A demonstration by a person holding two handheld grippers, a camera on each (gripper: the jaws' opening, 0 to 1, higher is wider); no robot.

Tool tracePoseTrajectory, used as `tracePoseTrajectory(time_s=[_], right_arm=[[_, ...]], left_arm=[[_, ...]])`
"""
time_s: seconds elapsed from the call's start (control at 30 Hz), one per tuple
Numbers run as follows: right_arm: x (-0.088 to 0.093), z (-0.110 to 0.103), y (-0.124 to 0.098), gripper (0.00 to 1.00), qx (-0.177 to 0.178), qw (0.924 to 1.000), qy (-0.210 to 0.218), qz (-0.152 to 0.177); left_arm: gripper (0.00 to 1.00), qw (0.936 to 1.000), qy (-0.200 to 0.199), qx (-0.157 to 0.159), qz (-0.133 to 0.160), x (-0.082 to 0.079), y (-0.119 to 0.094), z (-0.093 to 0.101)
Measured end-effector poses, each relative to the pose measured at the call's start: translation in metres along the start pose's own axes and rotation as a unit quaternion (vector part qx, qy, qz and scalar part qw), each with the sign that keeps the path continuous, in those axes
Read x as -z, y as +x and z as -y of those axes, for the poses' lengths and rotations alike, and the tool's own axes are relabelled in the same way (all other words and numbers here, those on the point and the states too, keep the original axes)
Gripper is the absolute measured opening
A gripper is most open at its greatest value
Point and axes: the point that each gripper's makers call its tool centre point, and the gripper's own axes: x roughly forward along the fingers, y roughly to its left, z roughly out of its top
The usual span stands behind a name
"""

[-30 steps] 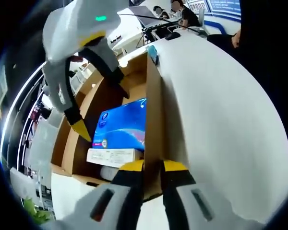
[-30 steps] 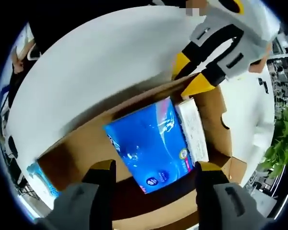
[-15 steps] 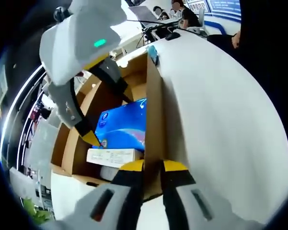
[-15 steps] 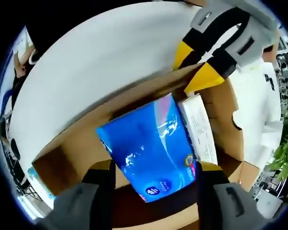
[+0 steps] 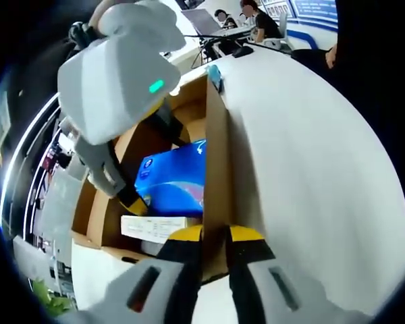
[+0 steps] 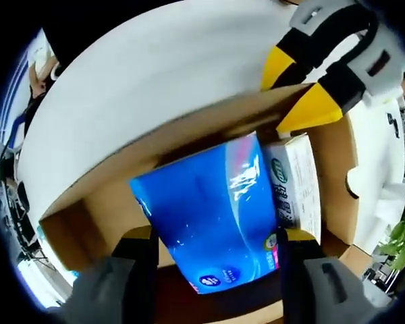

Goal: Operate the shoe box by opening the lid, removing the specified soft item, and placing it in the target area until the item is outside and the box remains undamaged.

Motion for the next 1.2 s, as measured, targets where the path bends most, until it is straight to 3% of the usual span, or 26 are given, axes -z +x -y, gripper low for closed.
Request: tracePoseTrajectory(time_s=[0.6,1.2], right_arm=[[0.001,-0.008,-0.002,0.74,0.003,0.9980,0.060,0.019],[0.003,-0.025,-0.003,0.73,0.004,0.9963,0.085,0.017]], left_arm=[[0.12,1.0000,0.001,0.000,0.000,0.000,-0.001,0.001],[0.12,1.0000,0.004,0.002,-0.002,0.000,-0.002,0.003]])
